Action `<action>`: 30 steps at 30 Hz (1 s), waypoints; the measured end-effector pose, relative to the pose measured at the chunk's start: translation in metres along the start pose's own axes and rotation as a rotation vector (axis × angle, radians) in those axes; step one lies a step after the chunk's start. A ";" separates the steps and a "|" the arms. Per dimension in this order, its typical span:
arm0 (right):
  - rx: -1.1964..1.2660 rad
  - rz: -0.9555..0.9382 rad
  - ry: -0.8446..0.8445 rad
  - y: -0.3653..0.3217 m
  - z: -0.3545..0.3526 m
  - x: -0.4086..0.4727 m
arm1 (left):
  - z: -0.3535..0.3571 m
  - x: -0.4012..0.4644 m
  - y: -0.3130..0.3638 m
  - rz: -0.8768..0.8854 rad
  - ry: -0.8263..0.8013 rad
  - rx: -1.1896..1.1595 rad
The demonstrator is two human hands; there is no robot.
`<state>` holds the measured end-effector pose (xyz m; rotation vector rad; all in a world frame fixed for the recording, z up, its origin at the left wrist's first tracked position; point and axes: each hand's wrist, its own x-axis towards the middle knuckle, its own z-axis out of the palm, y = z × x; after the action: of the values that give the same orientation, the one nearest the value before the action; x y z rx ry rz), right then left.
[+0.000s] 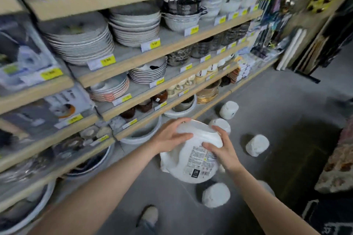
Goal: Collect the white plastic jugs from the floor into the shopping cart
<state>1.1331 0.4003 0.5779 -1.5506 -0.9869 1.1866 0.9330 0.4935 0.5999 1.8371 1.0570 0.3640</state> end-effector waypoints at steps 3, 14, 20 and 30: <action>0.014 -0.024 -0.043 -0.021 0.033 -0.006 | -0.016 -0.042 -0.001 -0.041 0.230 -0.029; -0.127 -0.108 -0.498 -0.099 0.215 -0.039 | -0.111 -0.227 -0.034 -0.323 0.724 -0.073; -0.258 -0.204 -0.738 -0.117 0.341 -0.098 | -0.151 -0.361 -0.070 -0.424 0.922 -0.067; -0.324 -0.309 -1.031 -0.112 0.546 -0.293 | -0.179 -0.636 -0.130 -0.542 1.214 -0.018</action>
<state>0.5309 0.2569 0.6937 -0.8792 -2.0777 1.6706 0.3833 0.1175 0.6992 1.1195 2.2553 1.2032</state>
